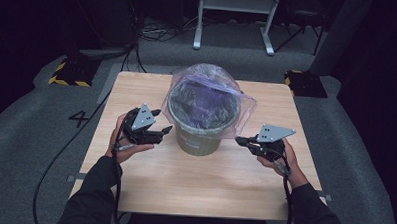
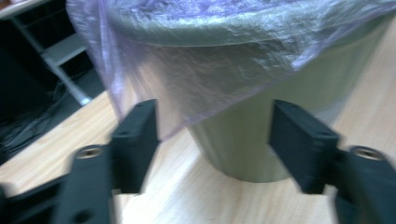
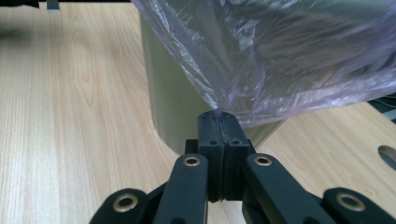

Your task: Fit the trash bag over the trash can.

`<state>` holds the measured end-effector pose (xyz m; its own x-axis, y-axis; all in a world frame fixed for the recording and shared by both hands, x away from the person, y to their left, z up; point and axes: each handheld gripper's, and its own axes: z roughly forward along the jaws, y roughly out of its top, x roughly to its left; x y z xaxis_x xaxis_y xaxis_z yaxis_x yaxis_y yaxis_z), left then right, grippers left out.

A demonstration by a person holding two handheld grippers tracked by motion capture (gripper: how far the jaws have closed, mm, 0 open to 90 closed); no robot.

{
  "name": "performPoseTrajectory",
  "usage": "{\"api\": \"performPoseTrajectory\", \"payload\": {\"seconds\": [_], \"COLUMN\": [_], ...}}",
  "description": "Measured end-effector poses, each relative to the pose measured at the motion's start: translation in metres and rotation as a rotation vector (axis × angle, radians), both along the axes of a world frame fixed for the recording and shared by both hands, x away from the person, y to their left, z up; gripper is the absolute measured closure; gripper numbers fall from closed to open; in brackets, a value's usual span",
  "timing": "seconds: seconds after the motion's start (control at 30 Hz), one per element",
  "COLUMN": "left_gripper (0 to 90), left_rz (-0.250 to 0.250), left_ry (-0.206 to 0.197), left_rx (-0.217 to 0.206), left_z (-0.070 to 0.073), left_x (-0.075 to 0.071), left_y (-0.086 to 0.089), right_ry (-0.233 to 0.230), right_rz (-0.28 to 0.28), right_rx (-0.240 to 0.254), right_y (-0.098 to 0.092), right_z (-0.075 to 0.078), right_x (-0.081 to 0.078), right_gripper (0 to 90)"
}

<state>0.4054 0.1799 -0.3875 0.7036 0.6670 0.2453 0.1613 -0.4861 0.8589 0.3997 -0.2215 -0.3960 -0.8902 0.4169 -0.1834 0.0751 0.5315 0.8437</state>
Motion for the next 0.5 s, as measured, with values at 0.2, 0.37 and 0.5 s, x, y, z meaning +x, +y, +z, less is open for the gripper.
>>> {"api": "performPoseTrajectory", "payload": {"seconds": [0.2,0.37,0.5], "left_gripper": [34.6,86.9,89.9], "left_rz": [0.062,0.082,0.046], "left_ry": [-0.035,-0.07,-0.044], "left_rx": [0.006,-0.008,0.03], "left_z": [0.001,-0.002,-0.006], "left_x": [0.015,0.021,0.019], "left_y": [-0.005,-0.005,-0.008], "right_ry": [-0.011,-0.002,0.009], "right_rz": [-0.008,-0.013,-0.013], "right_rx": [0.001,0.01,-0.009], "right_y": [0.0,-0.001,-0.002], "right_z": [0.005,0.004,0.001], "right_x": [0.0,-0.001,-0.002], "right_gripper": [87.0,86.0,88.8]}}
